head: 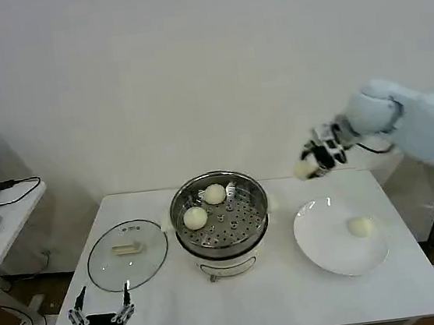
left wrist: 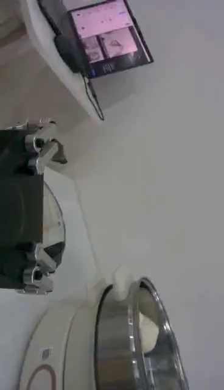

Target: Take steamed baozi put them in steamer then cover it.

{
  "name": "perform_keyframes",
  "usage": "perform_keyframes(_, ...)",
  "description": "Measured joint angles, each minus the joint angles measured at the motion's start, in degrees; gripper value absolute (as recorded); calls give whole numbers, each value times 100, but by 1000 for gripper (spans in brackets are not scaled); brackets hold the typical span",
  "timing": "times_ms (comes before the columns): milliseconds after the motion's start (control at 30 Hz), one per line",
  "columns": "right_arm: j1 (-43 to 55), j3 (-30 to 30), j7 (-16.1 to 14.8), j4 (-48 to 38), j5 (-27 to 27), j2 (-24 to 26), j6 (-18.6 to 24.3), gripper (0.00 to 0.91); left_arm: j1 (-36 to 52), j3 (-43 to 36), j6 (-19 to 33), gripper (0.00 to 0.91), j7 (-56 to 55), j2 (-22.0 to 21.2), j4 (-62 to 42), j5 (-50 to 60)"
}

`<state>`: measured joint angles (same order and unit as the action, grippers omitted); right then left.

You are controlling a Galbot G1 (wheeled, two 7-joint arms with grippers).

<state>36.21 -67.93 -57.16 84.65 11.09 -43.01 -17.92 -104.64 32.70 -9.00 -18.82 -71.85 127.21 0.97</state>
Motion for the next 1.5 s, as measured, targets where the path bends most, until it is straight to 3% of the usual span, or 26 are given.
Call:
perform_keyframes(333, 34, -298, 11, -182, -84, -1464, 493, 584, -39, 114, -33, 907, -6, -41, 107, -52)
perform_keyframes(533, -122, -475, -2, -139, -270, -1956, 1004, 584, -47, 138, -33, 907, -9, -84, 101, -63)
perform_keyframes(967, -526, -734, -24, -98, -783, -2246, 1858, 584, -36, 115, -22, 907, -10, -141, 65, -74)
perform_keyframes(1500, -807, -799, 4, -223, -1245, -2343, 2271, 584, -10, 117, -14, 907, -11, -142, 77, -80)
